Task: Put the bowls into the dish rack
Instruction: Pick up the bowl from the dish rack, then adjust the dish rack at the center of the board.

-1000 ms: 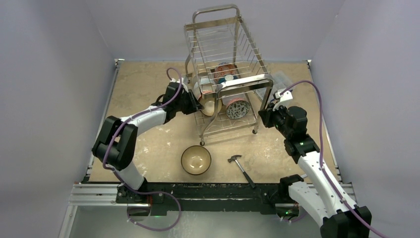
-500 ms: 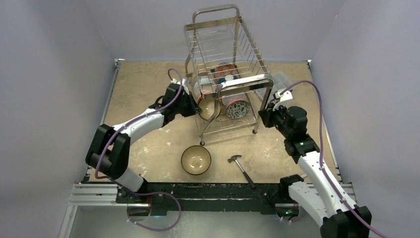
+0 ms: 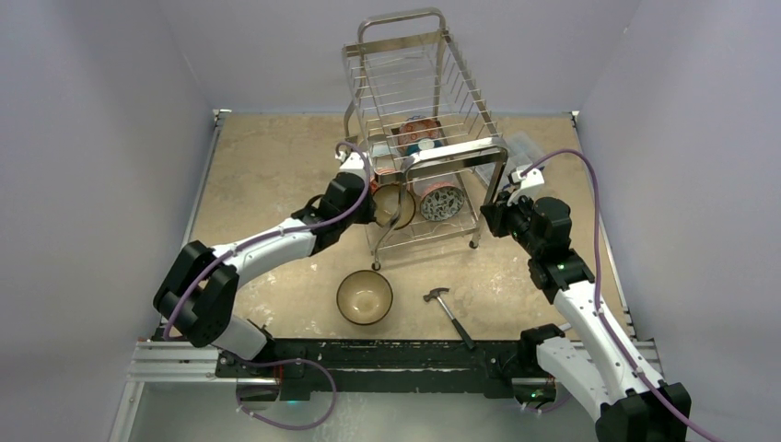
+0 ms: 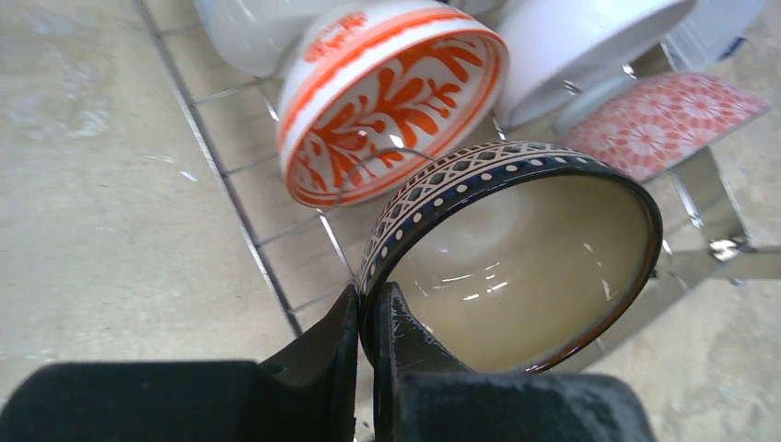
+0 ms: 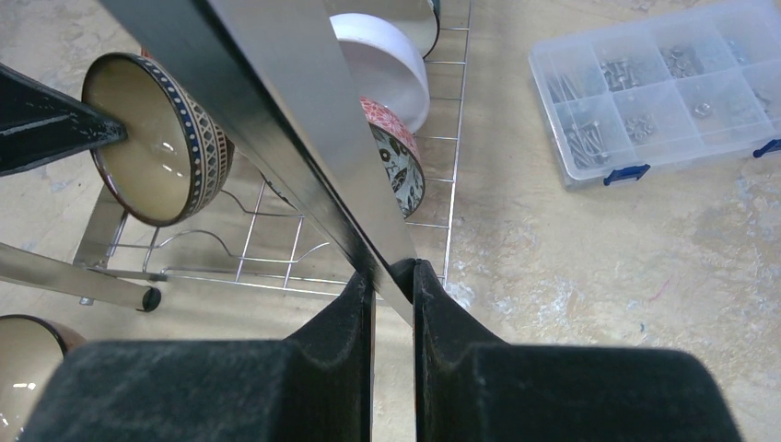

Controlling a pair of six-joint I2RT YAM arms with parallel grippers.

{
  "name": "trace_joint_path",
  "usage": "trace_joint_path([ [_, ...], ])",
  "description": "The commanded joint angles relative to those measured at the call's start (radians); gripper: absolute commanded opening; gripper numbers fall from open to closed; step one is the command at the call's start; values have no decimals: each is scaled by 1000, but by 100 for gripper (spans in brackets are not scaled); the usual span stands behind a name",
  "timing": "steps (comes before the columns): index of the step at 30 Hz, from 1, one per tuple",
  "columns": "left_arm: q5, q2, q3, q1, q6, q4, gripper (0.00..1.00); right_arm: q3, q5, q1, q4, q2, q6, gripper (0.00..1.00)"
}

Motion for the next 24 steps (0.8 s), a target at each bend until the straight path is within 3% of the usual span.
trace_joint_path([
  [1, -229, -60, 2, -11, 63, 169, 0, 48, -158, 17, 26, -2, 98, 3],
  [11, -538, -60, -62, -129, 221, 329, 0, 46, -154, 18, 29, 1, 100, 3],
  [24, -715, 37, -67, -236, 439, 520, 0, 52, -142, 17, 23, 2, 99, 3],
])
